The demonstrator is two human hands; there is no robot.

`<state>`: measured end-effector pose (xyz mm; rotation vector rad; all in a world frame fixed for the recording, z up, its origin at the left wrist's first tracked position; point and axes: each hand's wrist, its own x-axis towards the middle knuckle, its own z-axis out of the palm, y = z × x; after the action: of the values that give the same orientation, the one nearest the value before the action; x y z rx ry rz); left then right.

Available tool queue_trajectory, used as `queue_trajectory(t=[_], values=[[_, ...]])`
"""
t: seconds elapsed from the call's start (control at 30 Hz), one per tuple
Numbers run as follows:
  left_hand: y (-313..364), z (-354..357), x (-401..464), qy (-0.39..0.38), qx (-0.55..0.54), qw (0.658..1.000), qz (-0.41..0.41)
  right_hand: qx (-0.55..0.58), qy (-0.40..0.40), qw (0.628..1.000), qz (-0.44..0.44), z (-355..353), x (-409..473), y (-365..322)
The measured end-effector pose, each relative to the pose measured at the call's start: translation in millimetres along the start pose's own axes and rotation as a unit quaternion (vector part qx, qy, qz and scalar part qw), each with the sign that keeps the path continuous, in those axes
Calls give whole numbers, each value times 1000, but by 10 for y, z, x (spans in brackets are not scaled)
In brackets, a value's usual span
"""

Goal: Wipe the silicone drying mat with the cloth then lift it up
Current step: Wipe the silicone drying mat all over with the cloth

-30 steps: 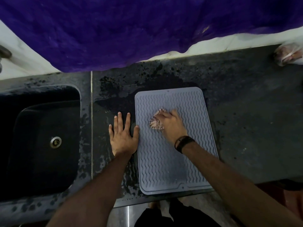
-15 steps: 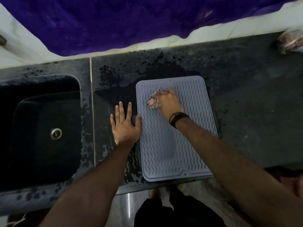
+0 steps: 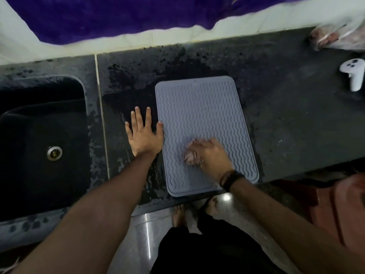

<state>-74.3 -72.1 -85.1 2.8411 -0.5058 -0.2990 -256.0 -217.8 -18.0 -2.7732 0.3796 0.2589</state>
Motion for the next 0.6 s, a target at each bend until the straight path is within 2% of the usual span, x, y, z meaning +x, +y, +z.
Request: queue_trajectory(t=[0.2,0.5,0.6], values=[[1,-4,-3,-2,7,1000,3,-11,17,999,42,1,259,-114],[6,-14,-21,-7,5,1000,8,15,53,996,65,243,-979,-380],[-1,-15,-17,-8,1,1000,9,18,39,997,67,224,-1172,-418]])
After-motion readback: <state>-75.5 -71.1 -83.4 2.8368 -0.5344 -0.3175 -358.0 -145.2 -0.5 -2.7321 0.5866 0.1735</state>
